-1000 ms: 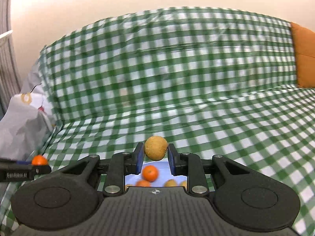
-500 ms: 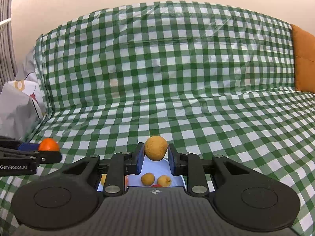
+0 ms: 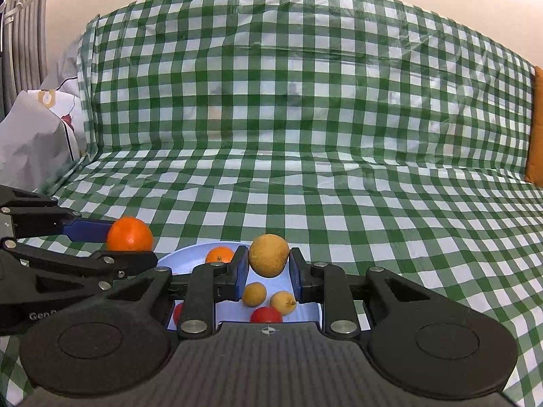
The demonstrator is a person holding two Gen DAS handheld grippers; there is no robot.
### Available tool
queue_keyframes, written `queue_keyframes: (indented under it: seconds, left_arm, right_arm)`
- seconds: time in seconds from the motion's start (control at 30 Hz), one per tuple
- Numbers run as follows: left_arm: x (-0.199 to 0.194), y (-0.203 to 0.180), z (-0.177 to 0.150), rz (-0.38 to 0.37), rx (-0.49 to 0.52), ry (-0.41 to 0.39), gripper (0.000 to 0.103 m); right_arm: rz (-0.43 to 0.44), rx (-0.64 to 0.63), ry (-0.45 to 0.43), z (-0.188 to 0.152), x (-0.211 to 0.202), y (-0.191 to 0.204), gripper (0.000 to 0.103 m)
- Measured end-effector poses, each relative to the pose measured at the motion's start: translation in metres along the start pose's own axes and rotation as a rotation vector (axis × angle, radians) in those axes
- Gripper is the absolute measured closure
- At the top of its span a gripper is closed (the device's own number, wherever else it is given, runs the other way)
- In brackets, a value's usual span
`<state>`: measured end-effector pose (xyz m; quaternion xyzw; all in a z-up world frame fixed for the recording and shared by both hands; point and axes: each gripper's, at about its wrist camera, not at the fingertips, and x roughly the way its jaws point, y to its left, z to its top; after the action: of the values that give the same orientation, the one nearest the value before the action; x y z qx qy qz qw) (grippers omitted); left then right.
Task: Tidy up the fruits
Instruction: 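Carry the orange with the left tool while the right tool carries the yellow fruit over the plate, then open the left tool to drop the orange while the right tool drops the yellow fruit onto the plate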
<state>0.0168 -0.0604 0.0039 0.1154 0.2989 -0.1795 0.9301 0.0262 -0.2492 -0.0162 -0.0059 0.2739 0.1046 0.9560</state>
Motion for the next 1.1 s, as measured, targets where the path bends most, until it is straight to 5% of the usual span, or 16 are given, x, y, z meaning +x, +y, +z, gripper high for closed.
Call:
queue_keyframes:
  seconds: [1.1]
  left_arm:
    - [0.0028,-0.002,-0.0023,-0.016,-0.018,0.026,0.063]
  right_arm:
    - [0.015,-0.026,0.013,0.0005,0.004,0.007,0.076]
